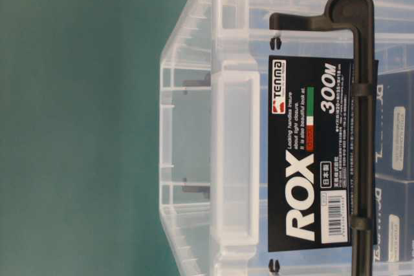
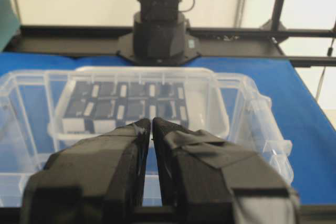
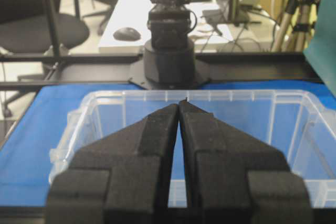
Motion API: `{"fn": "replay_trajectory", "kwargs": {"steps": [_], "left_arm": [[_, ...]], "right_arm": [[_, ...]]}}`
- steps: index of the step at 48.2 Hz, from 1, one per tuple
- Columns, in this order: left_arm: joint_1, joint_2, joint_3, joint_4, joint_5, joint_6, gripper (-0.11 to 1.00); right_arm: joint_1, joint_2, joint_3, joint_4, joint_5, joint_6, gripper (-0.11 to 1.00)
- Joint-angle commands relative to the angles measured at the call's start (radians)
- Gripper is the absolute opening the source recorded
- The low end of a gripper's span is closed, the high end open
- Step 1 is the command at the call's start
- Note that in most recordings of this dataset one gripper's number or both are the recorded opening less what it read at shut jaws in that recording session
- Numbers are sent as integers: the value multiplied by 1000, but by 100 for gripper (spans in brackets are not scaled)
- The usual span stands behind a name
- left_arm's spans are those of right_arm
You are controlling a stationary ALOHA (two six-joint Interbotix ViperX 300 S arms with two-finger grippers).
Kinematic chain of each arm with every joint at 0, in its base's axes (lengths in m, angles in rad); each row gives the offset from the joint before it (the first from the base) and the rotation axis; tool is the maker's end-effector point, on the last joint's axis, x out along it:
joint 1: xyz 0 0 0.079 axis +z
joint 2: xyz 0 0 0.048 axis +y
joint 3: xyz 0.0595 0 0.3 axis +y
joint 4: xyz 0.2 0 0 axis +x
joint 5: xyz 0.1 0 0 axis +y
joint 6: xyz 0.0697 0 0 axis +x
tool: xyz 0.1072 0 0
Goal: Pick the box from inside the plastic case
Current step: 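Move the right gripper from the tray over the plastic case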
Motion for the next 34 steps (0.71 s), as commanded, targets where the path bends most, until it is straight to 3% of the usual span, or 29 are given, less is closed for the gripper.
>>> {"fn": "replay_trajectory", "kwargs": {"steps": [1, 6, 11, 23, 34], "left_arm": [[2, -15, -18, 15, 23, -11, 14], [3, -20, -35, 15, 80, -11, 3], [2, -17, -57, 15, 112, -9, -6], [3, -8, -80, 15, 175, -9, -6], [3, -12, -101, 15, 235, -11, -6]], "right_arm": [[-5, 2, -31, 8, -5, 12, 14], [-6, 20, -86, 80, 92, 29, 2], [-12, 61, -156, 95, 241, 58, -1], [-8, 258, -354, 107, 551, 225, -1], [32, 453, -578, 107, 819, 235, -1]]}}
